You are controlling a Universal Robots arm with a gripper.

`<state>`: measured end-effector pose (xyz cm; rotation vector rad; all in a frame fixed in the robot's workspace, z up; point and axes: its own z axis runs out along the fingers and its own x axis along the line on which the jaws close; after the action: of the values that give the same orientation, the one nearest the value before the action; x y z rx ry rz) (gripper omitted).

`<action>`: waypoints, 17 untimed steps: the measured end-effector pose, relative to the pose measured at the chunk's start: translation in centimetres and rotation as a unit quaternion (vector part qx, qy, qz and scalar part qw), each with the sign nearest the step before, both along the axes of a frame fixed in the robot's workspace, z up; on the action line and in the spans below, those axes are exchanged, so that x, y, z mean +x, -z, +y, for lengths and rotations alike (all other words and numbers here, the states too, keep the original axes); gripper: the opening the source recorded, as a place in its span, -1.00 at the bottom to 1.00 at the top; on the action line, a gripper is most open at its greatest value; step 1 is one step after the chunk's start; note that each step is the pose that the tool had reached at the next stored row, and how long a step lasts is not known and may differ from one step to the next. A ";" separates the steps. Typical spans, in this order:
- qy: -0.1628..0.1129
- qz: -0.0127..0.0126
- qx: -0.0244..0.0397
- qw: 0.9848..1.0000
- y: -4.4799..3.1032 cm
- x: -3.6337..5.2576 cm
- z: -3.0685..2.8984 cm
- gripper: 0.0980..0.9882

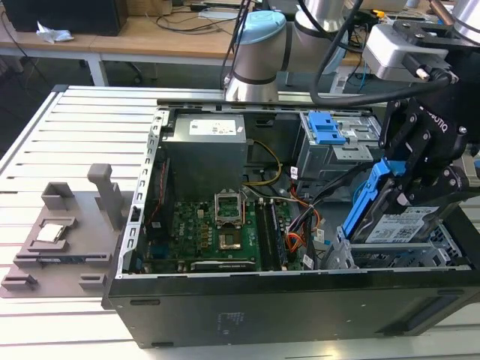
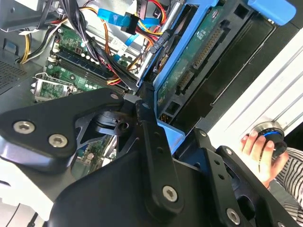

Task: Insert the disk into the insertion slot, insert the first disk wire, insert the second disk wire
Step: 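Insert the disk into the insertion slot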

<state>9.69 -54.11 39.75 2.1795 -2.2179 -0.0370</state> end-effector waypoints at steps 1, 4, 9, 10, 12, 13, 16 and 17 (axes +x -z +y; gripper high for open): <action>0.000 0.000 0.000 1.000 0.00 0.00 0.00 -0.40; 0.000 0.000 0.000 1.000 0.01 0.00 0.00 -0.40; 0.000 0.000 0.000 1.000 0.03 0.00 0.00 -0.24; 0.000 0.000 0.000 1.000 0.03 0.00 0.00 -0.09; 0.000 0.000 0.000 1.000 0.03 0.00 0.00 -0.09; 0.000 0.000 0.000 1.000 0.03 0.00 0.00 -0.09; 0.000 0.000 0.000 1.000 0.04 0.00 0.00 -0.13; 0.000 0.000 0.000 1.000 0.05 0.00 0.00 -0.28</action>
<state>9.69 -54.11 39.70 2.1796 -2.2180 -0.0371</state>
